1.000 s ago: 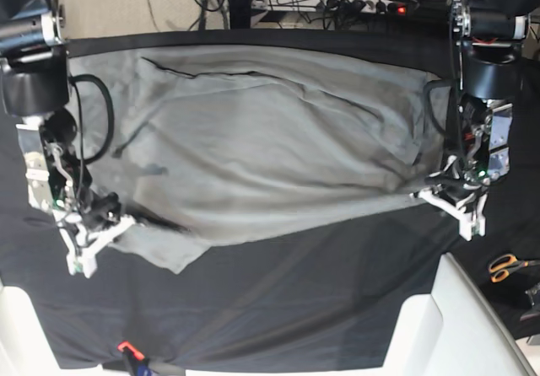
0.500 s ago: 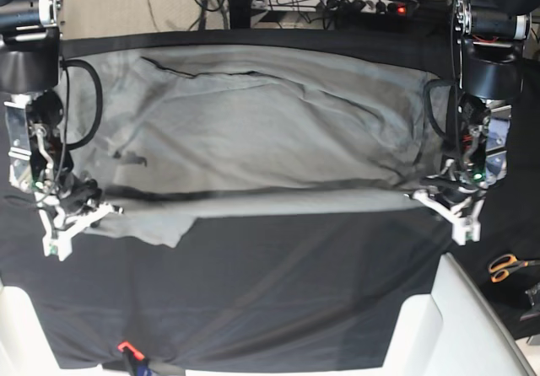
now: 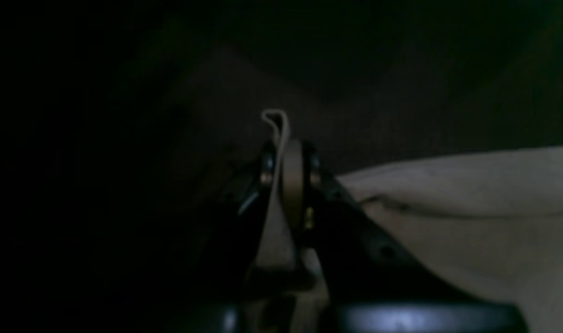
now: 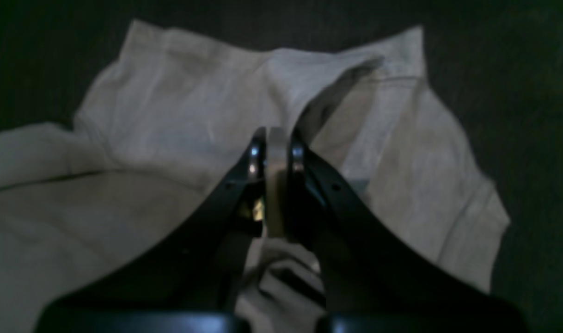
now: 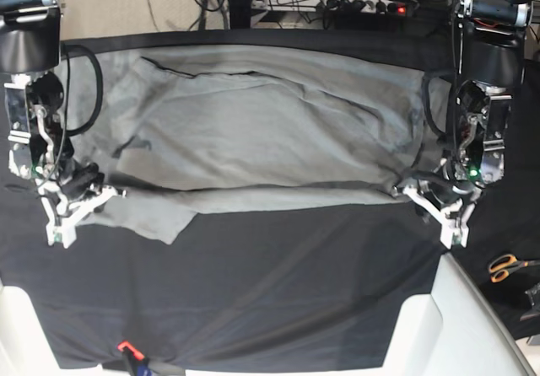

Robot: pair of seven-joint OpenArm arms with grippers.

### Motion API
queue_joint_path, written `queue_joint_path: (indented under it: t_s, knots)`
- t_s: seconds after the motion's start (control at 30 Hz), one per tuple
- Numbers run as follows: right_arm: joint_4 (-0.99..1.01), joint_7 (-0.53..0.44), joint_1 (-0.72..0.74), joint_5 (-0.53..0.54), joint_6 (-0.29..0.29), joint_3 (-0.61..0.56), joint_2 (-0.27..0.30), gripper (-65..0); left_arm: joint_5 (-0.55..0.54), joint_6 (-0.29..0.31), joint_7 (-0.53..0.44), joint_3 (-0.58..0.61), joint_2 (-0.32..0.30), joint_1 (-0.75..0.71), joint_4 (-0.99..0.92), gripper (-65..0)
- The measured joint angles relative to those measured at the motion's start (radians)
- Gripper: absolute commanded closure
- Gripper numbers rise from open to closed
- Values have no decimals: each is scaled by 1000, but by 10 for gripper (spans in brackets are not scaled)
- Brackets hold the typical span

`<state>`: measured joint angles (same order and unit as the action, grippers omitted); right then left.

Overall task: Fold the T-shirt properly
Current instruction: 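Lift the hem with both grippers and fold it over toward the collar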

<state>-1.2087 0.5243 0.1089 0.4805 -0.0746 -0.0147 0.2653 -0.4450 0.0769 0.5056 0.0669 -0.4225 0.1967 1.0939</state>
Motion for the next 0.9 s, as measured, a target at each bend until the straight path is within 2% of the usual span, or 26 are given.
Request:
queue_joint_path:
  t_s: [0.07,0.13,0.2,0.43,0.57,0.67,0.77,0.9]
  knots:
    - [-41,1,-26,2,12,0,0,0,1,0,-2,0,-10,-5,3,0]
    - [-74,25,-48,4,60,0,0,0,5,-1,0,0,-14,-21,3,0]
    - [-103,45,-64,5,75,0,0,0,9,0,1,0,-13,-34,3,0]
    - [-175,51,-142,8,75,0,-5,0,8,0,0,0,-15,-68,21,0]
    - [-219,53,-195,7,78,81,-32,0,4,2,0,13,-41,-79,21,0]
    - [-246,100,-226,8,74,107,-39,0,1,2,1,13,-56,-88,30,0]
    - [-285,105,-246,6,75,111,-39,0,7,32,1,5,-60,-117,82,0]
    - [-336,100,-266,8,75,111,-39,0,5,32,34,13,-61,-136,109,0]
